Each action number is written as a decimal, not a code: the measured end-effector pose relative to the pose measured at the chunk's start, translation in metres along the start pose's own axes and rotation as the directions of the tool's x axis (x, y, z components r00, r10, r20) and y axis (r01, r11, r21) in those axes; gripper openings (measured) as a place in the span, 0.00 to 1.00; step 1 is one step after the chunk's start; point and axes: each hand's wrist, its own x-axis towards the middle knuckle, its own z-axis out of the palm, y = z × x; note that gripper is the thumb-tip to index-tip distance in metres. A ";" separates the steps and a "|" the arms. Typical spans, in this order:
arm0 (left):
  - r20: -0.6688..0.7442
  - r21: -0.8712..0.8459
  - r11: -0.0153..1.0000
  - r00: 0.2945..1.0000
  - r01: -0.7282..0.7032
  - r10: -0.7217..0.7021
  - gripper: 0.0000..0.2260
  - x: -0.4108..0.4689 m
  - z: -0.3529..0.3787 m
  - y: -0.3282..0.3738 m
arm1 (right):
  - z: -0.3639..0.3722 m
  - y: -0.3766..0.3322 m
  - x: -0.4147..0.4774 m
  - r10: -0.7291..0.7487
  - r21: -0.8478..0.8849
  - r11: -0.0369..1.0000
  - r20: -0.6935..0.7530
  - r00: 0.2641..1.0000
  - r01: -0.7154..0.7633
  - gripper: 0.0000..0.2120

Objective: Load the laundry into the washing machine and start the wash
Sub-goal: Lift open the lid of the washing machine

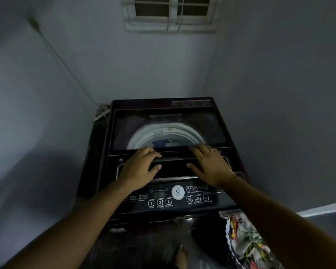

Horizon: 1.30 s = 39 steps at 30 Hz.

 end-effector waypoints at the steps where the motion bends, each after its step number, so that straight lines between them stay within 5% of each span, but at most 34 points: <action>1: 0.003 0.012 1.000 1.000 0.009 -0.009 0.17 0.000 0.004 0.000 | 0.006 0.003 -0.002 -0.003 0.016 1.000 -0.001 1.000 0.003 0.28; 8: 0.038 0.027 0.993 0.992 0.115 -0.116 0.18 0.004 0.019 0.000 | 0.023 0.020 -0.005 0.021 0.071 0.997 0.004 1.000 -0.021 0.23; 18: 0.123 0.060 0.997 0.991 0.052 -0.059 0.44 -0.001 -0.019 0.017 | -0.019 0.028 -0.002 -0.100 0.043 0.994 0.098 0.990 0.096 0.47; 28: 0.094 0.100 0.995 0.996 -0.016 0.006 0.36 0.046 -0.114 0.032 | -0.121 0.049 0.044 -0.241 0.116 0.965 0.061 0.969 0.233 0.36; 39: -0.371 0.188 0.976 0.912 -0.111 0.176 0.18 0.083 -0.150 0.050 | -0.188 0.058 0.102 -0.217 0.048 0.975 -0.028 0.976 0.218 0.33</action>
